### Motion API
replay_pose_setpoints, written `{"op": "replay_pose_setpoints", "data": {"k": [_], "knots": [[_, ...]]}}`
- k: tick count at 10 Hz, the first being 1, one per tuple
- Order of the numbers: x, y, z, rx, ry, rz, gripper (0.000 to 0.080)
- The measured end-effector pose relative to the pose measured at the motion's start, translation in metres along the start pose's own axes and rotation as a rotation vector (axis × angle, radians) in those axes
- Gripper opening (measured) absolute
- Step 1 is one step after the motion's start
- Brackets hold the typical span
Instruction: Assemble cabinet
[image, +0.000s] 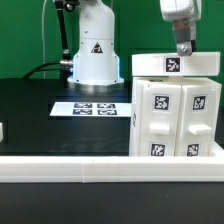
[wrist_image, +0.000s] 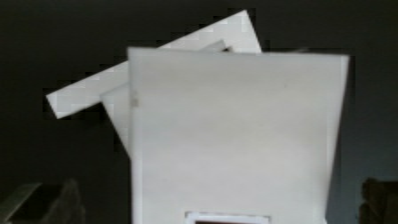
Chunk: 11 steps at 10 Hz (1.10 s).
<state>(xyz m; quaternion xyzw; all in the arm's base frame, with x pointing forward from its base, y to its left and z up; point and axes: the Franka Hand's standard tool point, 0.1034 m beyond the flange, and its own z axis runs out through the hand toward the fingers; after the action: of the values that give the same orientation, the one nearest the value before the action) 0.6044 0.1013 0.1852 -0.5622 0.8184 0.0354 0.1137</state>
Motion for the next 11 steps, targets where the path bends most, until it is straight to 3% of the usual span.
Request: {"op": "replay_pose_setpoints", "data": {"k": [4,9,11], "knots": [[-0.001,0.0,-0.001,-0.001,-0.001,-0.067,0.0797],[-0.005,-0.002,-0.001,-0.047,-0.007,-0.591,0.0797],[-0.012,-0.002,-0.001,-0.087,-0.013,-0.801,0.0797]]}}
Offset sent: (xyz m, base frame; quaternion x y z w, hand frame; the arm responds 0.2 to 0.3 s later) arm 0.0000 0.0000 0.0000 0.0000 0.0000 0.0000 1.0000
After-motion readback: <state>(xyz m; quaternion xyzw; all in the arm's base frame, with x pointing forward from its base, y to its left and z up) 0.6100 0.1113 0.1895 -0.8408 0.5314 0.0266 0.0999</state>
